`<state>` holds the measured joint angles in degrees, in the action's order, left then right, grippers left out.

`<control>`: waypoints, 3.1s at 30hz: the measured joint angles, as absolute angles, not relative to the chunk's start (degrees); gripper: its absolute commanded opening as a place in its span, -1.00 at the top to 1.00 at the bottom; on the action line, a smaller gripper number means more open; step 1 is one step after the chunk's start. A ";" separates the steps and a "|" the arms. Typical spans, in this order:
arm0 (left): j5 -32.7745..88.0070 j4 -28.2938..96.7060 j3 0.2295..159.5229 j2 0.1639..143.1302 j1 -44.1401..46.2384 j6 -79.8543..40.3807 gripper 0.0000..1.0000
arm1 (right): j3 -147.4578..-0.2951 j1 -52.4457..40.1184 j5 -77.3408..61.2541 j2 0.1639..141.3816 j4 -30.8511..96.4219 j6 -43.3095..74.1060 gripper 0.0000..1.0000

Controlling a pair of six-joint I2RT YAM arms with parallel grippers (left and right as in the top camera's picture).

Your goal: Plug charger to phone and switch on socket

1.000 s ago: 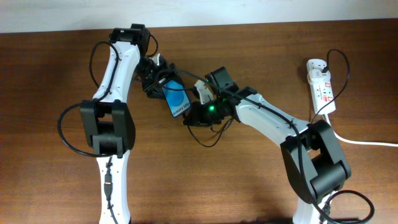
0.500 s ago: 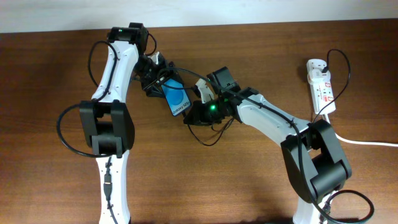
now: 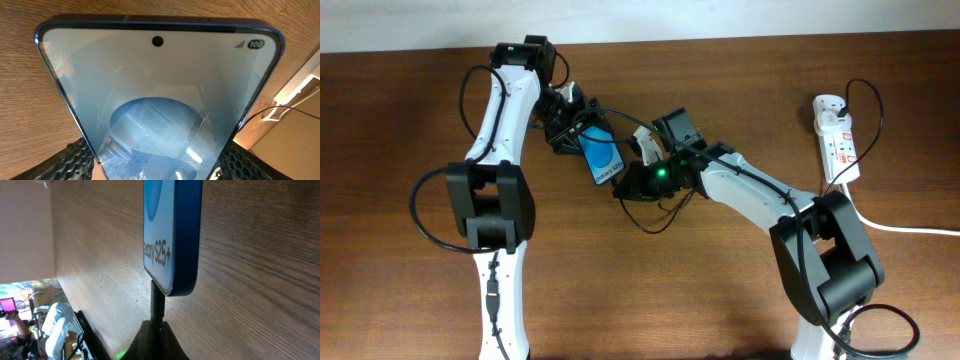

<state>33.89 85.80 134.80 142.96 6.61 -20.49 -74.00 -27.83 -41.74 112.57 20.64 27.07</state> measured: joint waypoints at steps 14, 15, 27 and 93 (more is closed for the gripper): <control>34.15 86.61 135.35 142.96 6.24 -19.38 1.00 | -73.49 -27.86 -42.13 112.57 19.09 28.12 0.67; 34.39 87.88 135.33 142.96 6.31 -19.18 1.00 | -73.58 -27.81 -41.39 112.57 18.26 28.10 0.60; 35.18 88.09 134.89 142.96 7.92 -17.93 1.00 | -74.30 -23.49 -40.69 112.57 18.79 25.89 -0.52; 14.09 74.22 129.47 145.62 10.35 -26.00 -0.27 | -74.59 -12.99 -40.14 112.57 28.71 20.62 -0.86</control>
